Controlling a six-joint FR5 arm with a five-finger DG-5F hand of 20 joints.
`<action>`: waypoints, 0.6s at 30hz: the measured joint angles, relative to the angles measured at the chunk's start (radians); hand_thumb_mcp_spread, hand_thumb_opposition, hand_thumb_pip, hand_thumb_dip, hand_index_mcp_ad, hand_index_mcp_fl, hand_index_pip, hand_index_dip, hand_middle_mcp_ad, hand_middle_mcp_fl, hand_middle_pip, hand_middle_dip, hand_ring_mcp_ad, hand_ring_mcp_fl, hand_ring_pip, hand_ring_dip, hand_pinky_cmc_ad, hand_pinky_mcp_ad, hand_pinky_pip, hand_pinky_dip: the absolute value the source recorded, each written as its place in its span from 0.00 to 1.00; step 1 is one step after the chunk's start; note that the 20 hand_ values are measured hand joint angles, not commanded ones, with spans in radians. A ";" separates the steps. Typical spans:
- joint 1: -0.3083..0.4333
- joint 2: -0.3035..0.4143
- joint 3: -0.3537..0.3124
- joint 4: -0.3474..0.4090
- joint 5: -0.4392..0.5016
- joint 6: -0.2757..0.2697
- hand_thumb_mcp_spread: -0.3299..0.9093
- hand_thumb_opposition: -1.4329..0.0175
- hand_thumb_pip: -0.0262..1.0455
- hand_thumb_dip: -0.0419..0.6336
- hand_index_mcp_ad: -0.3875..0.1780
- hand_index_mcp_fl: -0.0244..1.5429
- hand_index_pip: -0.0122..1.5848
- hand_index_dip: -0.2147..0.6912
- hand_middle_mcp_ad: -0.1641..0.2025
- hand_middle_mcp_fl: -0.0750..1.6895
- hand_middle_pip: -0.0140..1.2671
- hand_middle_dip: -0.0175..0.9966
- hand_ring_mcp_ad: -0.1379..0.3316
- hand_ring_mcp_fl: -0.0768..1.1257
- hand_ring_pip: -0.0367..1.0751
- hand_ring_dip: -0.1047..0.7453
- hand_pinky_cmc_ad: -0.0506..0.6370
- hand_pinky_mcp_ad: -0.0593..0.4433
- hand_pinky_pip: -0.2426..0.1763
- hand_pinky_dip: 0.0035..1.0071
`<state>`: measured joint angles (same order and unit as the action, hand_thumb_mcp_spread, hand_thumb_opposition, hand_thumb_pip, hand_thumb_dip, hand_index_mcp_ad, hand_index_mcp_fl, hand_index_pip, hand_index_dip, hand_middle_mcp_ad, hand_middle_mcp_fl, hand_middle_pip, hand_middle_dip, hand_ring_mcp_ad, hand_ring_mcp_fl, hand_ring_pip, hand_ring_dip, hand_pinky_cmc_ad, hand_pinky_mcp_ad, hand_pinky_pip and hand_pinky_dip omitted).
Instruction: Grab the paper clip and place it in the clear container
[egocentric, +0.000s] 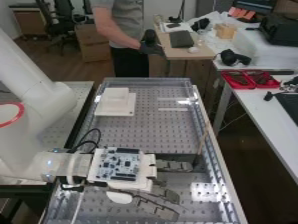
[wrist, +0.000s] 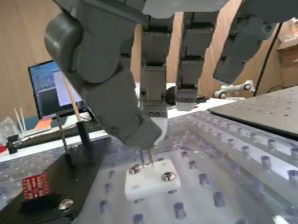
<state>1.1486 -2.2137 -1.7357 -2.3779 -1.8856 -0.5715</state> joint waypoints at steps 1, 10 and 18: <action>0.000 0.000 0.000 0.000 0.000 0.000 0.81 0.31 0.70 0.55 0.38 0.26 0.08 0.04 0.27 0.40 0.72 0.77 0.41 0.38 0.29 0.69 0.67 0.65 0.78 0.19; 0.000 -0.003 0.001 -0.001 0.000 0.004 0.81 0.31 0.70 0.55 0.38 0.27 0.08 0.04 0.28 0.39 0.72 0.77 0.41 0.38 0.29 0.69 0.67 0.65 0.78 0.19; 0.000 -0.003 -0.002 0.001 -0.003 0.006 0.79 0.31 0.70 0.55 0.39 0.27 0.08 0.04 0.28 0.36 0.66 0.77 0.41 0.38 0.30 0.69 0.67 0.65 0.77 0.19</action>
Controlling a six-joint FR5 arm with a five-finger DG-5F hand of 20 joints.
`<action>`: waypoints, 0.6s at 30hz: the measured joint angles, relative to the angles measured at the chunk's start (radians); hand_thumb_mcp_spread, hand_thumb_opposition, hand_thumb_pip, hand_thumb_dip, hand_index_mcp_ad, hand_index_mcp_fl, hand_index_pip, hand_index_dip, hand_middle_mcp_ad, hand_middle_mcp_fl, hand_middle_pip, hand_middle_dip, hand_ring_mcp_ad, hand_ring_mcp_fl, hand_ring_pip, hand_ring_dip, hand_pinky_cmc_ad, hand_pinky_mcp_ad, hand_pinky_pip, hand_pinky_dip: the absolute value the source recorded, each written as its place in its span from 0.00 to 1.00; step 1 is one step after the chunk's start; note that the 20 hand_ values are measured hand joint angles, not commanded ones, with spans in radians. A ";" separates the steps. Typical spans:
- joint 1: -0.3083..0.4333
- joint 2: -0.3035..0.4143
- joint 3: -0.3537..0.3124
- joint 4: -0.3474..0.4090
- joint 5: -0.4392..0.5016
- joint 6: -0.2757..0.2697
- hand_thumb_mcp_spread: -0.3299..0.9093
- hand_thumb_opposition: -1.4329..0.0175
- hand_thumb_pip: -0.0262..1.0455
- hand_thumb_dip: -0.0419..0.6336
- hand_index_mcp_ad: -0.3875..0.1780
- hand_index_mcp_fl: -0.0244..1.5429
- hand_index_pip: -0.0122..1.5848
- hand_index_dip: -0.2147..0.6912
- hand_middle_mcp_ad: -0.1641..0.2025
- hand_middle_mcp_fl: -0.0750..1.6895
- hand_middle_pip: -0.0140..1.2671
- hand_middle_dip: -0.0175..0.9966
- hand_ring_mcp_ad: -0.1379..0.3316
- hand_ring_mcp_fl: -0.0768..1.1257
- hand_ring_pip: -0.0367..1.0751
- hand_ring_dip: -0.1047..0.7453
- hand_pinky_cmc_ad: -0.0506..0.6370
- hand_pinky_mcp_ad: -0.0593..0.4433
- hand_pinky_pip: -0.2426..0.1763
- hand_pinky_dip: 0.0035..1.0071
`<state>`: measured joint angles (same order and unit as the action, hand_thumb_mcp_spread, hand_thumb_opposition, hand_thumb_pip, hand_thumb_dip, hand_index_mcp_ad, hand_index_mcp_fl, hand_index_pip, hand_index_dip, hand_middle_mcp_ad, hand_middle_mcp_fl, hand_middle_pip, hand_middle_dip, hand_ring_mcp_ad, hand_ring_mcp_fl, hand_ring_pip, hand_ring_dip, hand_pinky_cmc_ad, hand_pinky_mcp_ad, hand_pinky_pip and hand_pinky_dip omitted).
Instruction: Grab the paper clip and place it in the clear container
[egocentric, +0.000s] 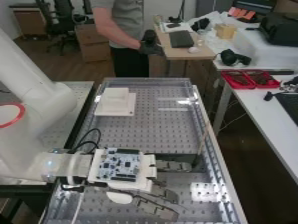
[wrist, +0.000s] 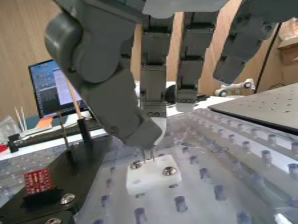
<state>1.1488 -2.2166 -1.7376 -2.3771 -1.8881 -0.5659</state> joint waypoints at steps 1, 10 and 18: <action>0.000 0.000 -0.001 0.001 0.000 0.000 0.79 0.32 0.70 0.55 0.39 0.27 0.08 0.04 0.28 0.36 0.66 0.77 0.41 0.38 0.31 0.69 0.67 0.65 0.77 0.19; 0.001 0.002 -0.005 0.003 0.002 0.002 0.78 0.32 0.70 0.55 0.37 0.25 0.08 0.04 0.27 0.36 0.66 0.76 0.41 0.38 0.32 0.69 0.67 0.65 0.78 0.19; 0.001 -0.003 -0.004 0.004 0.006 0.002 0.78 0.32 0.70 0.55 0.35 0.25 0.08 0.04 0.28 0.36 0.66 0.76 0.41 0.38 0.32 0.69 0.67 0.65 0.78 0.19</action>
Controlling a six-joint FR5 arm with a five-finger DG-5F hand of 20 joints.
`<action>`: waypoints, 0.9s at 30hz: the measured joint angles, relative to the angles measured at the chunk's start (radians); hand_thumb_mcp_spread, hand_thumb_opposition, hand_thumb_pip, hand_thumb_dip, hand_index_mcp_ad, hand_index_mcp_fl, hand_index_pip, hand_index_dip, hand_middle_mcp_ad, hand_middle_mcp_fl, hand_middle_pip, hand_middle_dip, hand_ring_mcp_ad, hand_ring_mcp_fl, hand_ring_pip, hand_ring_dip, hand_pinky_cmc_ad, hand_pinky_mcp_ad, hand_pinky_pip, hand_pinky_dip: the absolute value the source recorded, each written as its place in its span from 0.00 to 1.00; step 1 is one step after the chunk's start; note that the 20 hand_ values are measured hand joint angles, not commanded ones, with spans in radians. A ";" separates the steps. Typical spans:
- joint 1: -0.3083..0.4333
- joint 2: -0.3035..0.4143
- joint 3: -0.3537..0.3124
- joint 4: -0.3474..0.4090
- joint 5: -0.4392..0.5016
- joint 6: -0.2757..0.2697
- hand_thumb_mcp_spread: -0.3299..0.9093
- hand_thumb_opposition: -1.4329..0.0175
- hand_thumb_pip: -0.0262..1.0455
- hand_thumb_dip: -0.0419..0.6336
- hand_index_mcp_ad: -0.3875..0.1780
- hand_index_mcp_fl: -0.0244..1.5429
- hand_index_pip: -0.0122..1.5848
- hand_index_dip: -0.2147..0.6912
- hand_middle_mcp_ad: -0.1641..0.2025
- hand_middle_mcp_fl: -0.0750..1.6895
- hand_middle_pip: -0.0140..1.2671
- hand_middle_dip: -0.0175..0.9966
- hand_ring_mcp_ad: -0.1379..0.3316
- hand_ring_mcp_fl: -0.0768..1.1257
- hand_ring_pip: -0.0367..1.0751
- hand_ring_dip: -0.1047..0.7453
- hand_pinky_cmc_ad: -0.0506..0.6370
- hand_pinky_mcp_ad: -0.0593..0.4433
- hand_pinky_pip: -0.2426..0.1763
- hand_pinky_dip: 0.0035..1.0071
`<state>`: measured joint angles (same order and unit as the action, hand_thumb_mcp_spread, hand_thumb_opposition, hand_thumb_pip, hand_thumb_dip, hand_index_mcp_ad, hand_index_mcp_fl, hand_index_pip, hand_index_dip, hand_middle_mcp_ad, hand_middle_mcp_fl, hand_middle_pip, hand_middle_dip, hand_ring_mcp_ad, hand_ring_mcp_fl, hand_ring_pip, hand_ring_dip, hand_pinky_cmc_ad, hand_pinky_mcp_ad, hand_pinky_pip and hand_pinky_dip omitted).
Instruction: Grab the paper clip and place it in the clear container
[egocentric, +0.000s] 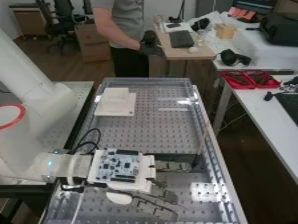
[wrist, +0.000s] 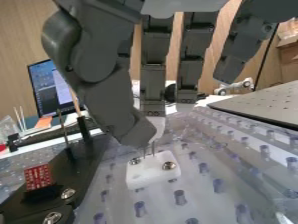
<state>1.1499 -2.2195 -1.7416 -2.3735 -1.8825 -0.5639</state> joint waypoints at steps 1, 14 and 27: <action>0.000 0.000 0.000 0.000 0.000 0.000 0.78 0.32 0.70 0.55 0.36 0.25 0.08 0.04 0.28 0.36 0.65 0.76 0.41 0.38 0.32 0.69 0.67 0.65 0.78 0.19; 0.001 -0.004 -0.005 0.017 0.005 0.003 0.83 0.27 0.69 0.54 0.35 0.25 0.08 0.04 0.25 0.42 0.77 0.77 0.41 0.38 0.32 0.69 0.67 0.65 0.78 0.19; 0.010 0.038 -0.073 0.180 0.051 0.105 0.84 0.25 0.69 0.54 0.35 0.31 0.08 0.04 0.26 0.46 0.76 0.76 0.41 0.50 0.32 0.69 0.68 0.65 0.78 0.19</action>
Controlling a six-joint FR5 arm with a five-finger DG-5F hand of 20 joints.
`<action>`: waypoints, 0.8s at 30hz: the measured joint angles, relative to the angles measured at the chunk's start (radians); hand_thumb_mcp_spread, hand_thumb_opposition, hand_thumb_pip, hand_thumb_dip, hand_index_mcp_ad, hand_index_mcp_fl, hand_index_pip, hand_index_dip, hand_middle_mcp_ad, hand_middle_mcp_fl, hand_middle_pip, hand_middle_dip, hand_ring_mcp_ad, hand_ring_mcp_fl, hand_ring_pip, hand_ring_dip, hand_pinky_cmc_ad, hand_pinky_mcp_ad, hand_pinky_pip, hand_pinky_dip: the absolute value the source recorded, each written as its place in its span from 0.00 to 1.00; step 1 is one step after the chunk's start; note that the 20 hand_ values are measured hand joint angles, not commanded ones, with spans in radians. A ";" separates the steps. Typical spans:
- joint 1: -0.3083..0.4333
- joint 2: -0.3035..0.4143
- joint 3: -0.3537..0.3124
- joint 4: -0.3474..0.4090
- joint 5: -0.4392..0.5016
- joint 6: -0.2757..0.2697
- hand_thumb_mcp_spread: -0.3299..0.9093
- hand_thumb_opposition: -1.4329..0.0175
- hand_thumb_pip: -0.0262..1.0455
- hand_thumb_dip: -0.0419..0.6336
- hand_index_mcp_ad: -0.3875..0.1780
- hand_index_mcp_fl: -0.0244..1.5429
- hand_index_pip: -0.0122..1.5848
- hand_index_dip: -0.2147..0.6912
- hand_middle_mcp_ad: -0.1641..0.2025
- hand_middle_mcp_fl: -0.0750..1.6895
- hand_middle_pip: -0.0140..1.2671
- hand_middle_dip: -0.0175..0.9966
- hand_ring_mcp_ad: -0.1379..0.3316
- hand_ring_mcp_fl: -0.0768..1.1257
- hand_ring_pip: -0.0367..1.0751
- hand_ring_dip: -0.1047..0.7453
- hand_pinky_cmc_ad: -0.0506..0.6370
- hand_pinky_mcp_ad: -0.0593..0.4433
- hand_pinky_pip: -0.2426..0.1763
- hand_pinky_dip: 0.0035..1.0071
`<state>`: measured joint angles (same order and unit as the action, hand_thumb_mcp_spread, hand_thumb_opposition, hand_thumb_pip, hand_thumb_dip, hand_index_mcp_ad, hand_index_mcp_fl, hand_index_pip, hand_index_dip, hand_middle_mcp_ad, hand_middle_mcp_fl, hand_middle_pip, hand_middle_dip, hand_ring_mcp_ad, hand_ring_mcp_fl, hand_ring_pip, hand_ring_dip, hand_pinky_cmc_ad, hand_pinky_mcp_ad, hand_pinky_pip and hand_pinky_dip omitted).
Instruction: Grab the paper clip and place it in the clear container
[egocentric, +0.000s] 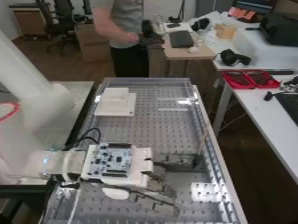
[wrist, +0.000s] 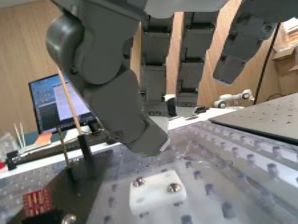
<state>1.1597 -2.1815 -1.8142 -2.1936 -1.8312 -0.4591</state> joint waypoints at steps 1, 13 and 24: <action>0.001 0.006 -0.006 0.012 0.004 0.008 0.84 0.25 0.69 0.54 0.36 0.31 0.08 0.04 0.26 0.47 0.74 0.75 0.41 0.50 0.32 0.69 0.68 0.65 0.78 0.19; 0.099 0.221 -0.199 0.266 0.022 0.149 0.84 0.22 0.69 0.52 0.36 0.34 0.09 0.03 0.35 0.50 0.71 0.74 0.41 0.54 0.31 0.70 0.70 0.66 0.82 0.19; 0.271 0.343 -0.262 0.290 -0.016 0.159 0.84 0.21 0.69 0.52 0.36 0.34 0.09 0.03 0.38 0.51 0.70 0.73 0.40 0.56 0.30 0.70 0.70 0.67 0.82 0.19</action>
<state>1.4307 -1.8383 -2.0758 -1.9038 -1.8473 -0.2997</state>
